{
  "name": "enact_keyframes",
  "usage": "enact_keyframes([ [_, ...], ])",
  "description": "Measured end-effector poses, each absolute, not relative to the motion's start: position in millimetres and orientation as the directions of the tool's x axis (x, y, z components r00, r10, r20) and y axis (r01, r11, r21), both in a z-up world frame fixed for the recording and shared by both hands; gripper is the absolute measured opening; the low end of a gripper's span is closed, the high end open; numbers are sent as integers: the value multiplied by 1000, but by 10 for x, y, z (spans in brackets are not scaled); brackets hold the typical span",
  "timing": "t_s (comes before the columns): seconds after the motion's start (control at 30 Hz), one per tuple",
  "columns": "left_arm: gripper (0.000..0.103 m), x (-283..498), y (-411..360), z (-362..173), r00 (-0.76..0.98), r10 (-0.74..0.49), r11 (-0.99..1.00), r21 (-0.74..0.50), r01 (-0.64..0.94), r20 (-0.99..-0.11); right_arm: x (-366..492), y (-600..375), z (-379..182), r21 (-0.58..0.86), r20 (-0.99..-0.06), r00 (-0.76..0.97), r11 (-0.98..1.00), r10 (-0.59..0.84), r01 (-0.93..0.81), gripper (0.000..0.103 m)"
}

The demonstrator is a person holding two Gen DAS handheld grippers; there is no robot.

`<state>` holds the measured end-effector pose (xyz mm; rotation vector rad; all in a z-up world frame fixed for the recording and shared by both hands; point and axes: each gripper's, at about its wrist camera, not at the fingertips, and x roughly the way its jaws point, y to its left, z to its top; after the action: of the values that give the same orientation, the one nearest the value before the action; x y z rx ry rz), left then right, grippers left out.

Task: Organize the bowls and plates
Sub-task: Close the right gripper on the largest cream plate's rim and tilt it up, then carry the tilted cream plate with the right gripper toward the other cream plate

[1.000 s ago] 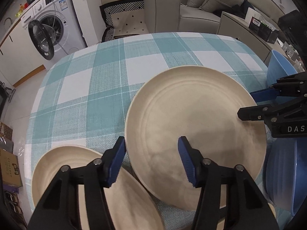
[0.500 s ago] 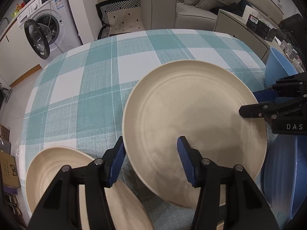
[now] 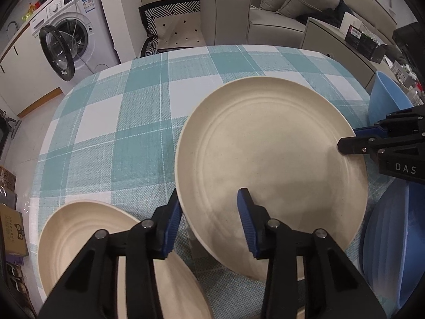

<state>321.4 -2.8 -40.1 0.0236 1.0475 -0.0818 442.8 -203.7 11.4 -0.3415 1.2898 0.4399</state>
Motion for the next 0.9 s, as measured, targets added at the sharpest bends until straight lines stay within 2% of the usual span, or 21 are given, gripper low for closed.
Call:
enact_keyframes([
  [0.47, 40, 3239, 22, -290, 537, -66, 998, -50, 45, -841, 4479, -2038, 188, -7, -955, 266, 882, 134, -471, 16],
  [0.9, 40, 3081, 155, -69, 582, -57, 998, -57, 19, -811, 4315, -1938, 501, -9, -928, 333, 882, 169, -472, 16],
])
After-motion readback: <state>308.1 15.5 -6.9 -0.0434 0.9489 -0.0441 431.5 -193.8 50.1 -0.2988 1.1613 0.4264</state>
